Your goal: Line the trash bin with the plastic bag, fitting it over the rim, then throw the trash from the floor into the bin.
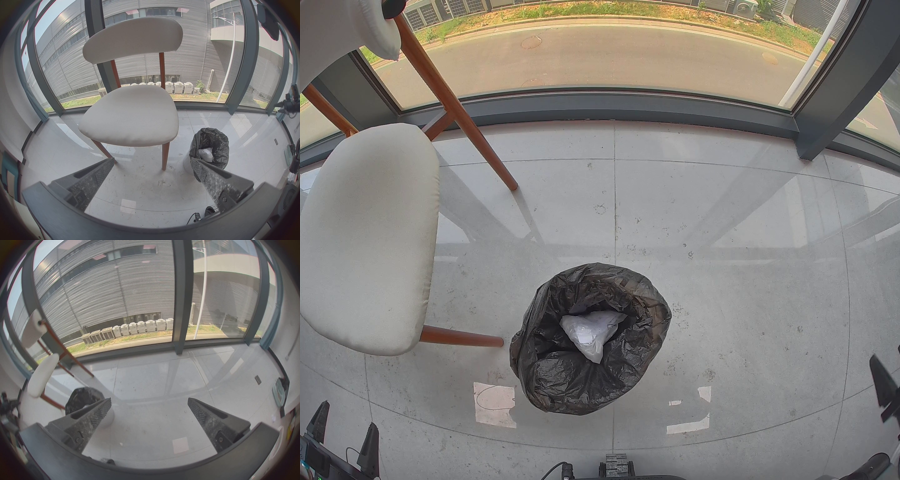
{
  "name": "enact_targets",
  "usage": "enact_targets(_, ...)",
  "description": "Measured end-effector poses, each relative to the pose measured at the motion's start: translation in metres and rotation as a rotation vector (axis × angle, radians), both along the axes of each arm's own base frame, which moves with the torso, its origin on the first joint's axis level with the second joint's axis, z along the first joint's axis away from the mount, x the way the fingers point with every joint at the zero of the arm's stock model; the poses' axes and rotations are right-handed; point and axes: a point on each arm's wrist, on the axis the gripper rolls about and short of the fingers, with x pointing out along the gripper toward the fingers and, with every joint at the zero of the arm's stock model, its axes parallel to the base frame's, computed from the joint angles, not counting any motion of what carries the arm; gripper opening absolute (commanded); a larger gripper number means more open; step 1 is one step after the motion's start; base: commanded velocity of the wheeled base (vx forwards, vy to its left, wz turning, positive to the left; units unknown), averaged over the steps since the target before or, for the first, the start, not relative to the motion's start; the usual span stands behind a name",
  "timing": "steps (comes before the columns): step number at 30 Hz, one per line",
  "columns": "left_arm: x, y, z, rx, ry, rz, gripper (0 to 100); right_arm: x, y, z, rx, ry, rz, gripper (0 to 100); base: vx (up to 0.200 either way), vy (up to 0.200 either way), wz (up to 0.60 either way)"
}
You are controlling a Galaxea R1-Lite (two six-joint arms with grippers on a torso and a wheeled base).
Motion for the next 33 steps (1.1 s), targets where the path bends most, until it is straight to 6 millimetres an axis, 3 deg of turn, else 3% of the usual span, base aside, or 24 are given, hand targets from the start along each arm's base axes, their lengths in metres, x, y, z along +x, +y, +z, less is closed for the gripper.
enact_targets(3, 0.000, 0.000, 0.000, 0.027, 0.001, -0.013, 100, -0.016, 0.000, -0.025, -0.076, 0.005, 0.027, 100, 0.000, 0.000, 0.00)
enact_targets(8, 0.000, 0.000, 0.000, 0.035, 0.002, -0.024, 100, -0.023, 0.001, -0.035, -0.095, -0.041, 0.035, 100, 0.000, 0.000, 0.00)
enact_targets(19, 0.000, 0.000, 0.000, 0.014, 0.001, -0.016, 100, -0.027, 0.000, -0.038, -0.093, -0.094, 0.015, 100, 0.000, 0.000, 0.00)
enact_targets(28, -0.002, 0.003, 0.000, 0.036, -0.020, -0.162, 100, -0.028, 0.000, -0.038, -0.096, -0.099, 0.016, 100, 0.000, 0.000, 0.00)
enact_targets(33, -0.002, 0.003, 0.000, 0.002, -0.033, -0.106, 100, -0.028, 0.000, -0.039, -0.094, -0.099, 0.015, 100, 0.000, 0.000, 0.00)
